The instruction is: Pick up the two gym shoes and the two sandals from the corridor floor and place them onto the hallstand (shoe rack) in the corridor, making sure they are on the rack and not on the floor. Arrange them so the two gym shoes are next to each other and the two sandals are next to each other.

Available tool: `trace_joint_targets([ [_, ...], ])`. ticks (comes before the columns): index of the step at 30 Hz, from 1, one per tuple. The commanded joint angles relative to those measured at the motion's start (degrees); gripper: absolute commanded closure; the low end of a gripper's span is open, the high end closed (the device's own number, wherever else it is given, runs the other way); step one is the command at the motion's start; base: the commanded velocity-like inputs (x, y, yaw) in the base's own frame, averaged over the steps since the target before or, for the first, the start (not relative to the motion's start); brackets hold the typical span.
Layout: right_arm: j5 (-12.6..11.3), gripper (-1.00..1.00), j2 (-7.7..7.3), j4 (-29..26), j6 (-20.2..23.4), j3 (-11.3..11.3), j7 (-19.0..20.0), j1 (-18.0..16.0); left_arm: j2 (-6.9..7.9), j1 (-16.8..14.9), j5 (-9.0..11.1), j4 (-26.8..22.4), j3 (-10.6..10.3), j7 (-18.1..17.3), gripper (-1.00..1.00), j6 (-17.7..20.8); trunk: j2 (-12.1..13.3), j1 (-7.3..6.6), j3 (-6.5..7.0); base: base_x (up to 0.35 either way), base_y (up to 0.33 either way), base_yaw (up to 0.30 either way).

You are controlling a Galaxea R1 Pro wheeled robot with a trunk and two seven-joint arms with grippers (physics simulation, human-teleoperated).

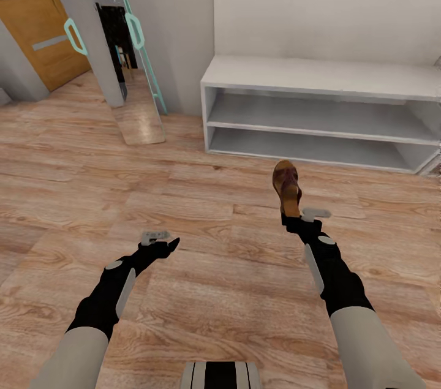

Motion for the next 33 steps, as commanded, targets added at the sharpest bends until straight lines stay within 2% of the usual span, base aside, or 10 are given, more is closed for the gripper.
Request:
trace_joint_targets([
  [1, 0.03, 1.0, 0.05, -0.08, 0.36, -0.08, -0.1, -0.02, -0.08, -0.02, -0.18, -0.1, 0.33, -0.48, -1.0, 0.44, 0.0, -0.03, 0.28, 0.0, 0.0, -0.076],
  [33, 0.03, 1.0, 0.05, -0.09, 0.36, -0.08, -0.1, -0.02, -0.03, -0.03, -0.18, -0.1, 0.33, -0.48, -1.0, 0.44, 0.43, -0.85, 10.35, 0.0, 0.0, -0.072],
])
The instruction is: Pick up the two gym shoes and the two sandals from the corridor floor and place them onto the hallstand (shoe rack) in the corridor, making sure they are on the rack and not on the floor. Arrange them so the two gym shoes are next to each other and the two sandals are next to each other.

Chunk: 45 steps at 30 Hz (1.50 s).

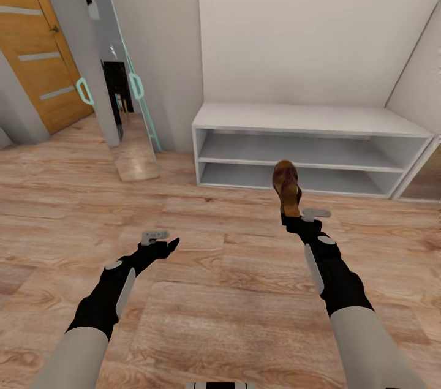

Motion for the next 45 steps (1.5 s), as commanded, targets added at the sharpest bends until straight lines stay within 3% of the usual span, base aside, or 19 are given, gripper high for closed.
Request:
trace_joint_targets([
  [1, 0.03, 1.0, 0.04, -0.08, 0.36, -0.08, -0.12, -0.02, -0.09, -0.02, -0.18, -0.1, 0.33, -0.48, -1.0, 0.44, -0.01, 0.0, 0.05, 0.0, 0.0, -0.067],
  [20, 0.09, 1.0, 0.04, -0.08, 0.36, -0.09, -0.18, -0.02, -0.09, -0.01, -0.18, -0.1, 0.33, -0.48, -1.0, 0.48, -0.01, 0.0, 1.04, 0.038, 0.0, -0.041],
  [31, 0.08, 1.0, 0.04, -0.08, 0.36, -0.08, -0.18, -0.02, -0.1, -0.02, -0.18, -0.1, 0.33, -0.48, -1.0, 0.49, -0.01, 0.0, 1.3, 0.315, -0.043, -0.257],
  [45, 0.03, 1.0, 0.04, -0.08, 0.36, -0.1, -0.18, -0.02, -0.11, -0.01, -0.18, -0.1, 0.33, -0.48, -1.0, 0.44, -0.01, 0.0, 1.67, 0.192, -0.21, -0.282],
])
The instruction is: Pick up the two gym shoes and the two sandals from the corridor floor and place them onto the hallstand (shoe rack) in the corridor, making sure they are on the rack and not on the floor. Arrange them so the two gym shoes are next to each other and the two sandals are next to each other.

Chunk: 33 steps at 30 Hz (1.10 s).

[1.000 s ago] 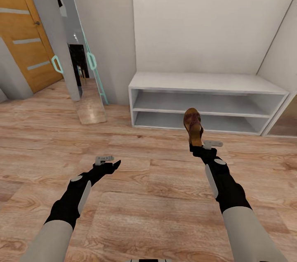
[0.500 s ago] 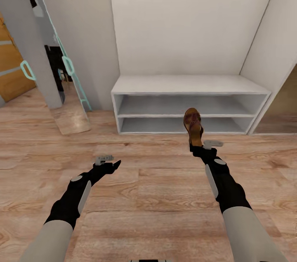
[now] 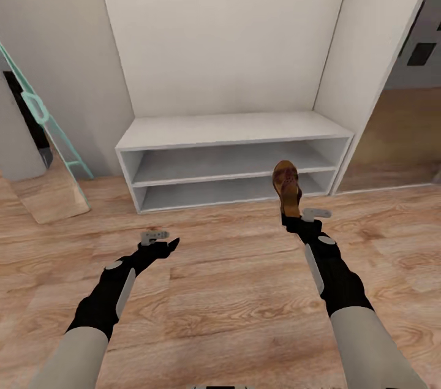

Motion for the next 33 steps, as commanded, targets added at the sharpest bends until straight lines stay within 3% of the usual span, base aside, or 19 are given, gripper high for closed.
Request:
trace_joint_targets([
  [1, 0.03, 1.0, 0.05, -0.08, 0.33, -0.09, -0.11, -0.03, -0.09, -0.03, -0.17, -0.12, 0.34, -0.49, -1.0, 0.48, -0.02, -0.01, -0.02, 0.02, -0.281, -0.282],
  [19, 0.03, 1.0, 0.05, -0.08, 0.33, -0.14, -0.1, -0.03, -0.07, -0.03, -0.17, -0.12, 0.34, -0.49, -1.0, 0.55, -0.02, -0.01, 0.56, 0.014, -0.287, -0.282],
  [33, 0.03, 1.0, 0.05, -0.08, 0.33, -0.14, -0.11, -0.03, -0.07, -0.03, -0.17, -0.12, 0.34, -0.49, -1.0, 0.52, -0.02, -0.01, 1.02, 0.232, -0.255, -0.282],
])
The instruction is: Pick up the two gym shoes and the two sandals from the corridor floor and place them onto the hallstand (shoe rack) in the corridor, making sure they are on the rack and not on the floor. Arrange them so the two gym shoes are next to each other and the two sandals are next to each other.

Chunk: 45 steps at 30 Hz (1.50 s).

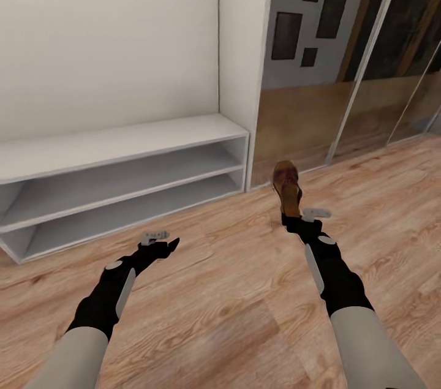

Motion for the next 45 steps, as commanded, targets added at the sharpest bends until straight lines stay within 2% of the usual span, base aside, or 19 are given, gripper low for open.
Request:
trace_joint_targets([
  [1, 0.04, 1.0, 0.05, -0.08, 0.33, -0.07, -0.04, -0.03, -0.1, -0.02, -0.17, -0.12, 0.34, -0.48, -1.0, 0.46, -0.02, 0.02, -0.02, 0.284, -0.222, -0.282],
  [45, 0.04, 1.0, 0.05, -0.08, 0.33, -0.07, -0.05, -0.03, -0.12, -0.04, -0.08, -0.12, 0.34, -0.48, -1.0, 0.44, -0.02, 0.02, 1.46, 0.294, -0.201, -0.282],
])
